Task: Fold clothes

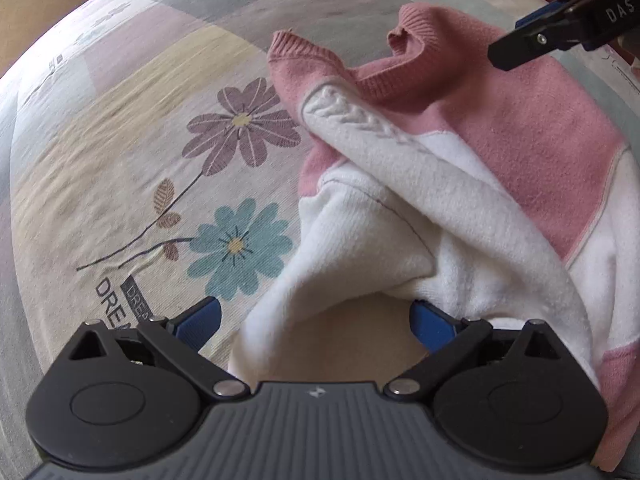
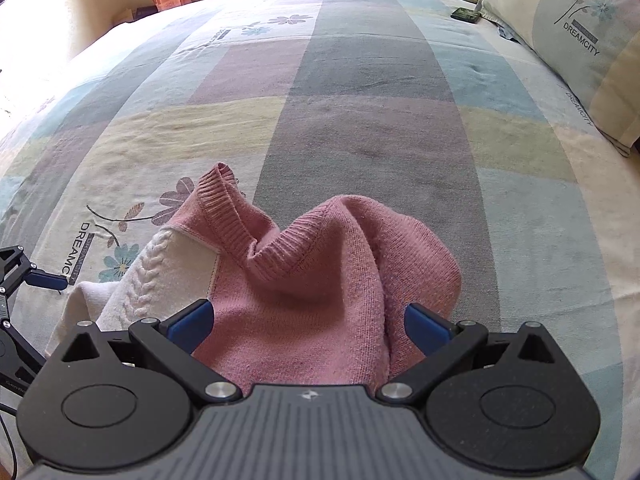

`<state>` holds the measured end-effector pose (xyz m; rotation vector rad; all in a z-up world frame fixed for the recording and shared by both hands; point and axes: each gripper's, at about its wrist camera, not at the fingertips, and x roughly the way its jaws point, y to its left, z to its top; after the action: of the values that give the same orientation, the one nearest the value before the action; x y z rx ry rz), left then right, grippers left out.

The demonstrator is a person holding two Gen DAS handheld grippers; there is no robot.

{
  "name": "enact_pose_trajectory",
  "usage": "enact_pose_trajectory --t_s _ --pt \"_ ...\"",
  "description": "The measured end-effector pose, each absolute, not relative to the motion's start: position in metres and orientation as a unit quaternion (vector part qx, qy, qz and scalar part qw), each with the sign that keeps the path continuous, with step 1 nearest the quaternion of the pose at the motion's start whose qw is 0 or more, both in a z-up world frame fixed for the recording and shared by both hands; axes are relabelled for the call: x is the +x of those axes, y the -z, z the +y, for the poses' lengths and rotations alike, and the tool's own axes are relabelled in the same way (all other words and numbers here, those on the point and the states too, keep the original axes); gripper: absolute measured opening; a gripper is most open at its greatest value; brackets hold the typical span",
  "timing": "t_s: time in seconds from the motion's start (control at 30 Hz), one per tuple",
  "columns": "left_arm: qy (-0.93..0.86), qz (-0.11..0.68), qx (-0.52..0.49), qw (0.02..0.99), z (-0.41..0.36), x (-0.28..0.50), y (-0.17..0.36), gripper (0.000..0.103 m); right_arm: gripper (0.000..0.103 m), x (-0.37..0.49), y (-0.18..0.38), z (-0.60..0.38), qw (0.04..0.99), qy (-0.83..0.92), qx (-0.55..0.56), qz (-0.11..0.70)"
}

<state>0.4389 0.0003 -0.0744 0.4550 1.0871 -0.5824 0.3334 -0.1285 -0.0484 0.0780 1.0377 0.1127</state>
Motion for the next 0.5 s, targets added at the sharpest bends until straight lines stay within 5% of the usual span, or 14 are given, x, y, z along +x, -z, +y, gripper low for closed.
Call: enact_pose_trajectory --t_s 0.27,0.4,0.5 --pt "0.16 0.48 0.231 0.831 0.006 0.457 0.087 0.103 0.103 0.33 0.05 -0.126 0.865 -0.056 0.03 0.498" --pt "0.117 0.527 0.126 0.832 0.033 0.469 0.089 0.101 0.103 0.327 0.05 -0.134 0.867 -0.046 0.038 0.495" --pt "0.101 0.507 0.15 0.843 0.032 0.468 0.089 0.102 0.103 0.324 0.054 -0.138 0.864 -0.04 0.046 0.5"
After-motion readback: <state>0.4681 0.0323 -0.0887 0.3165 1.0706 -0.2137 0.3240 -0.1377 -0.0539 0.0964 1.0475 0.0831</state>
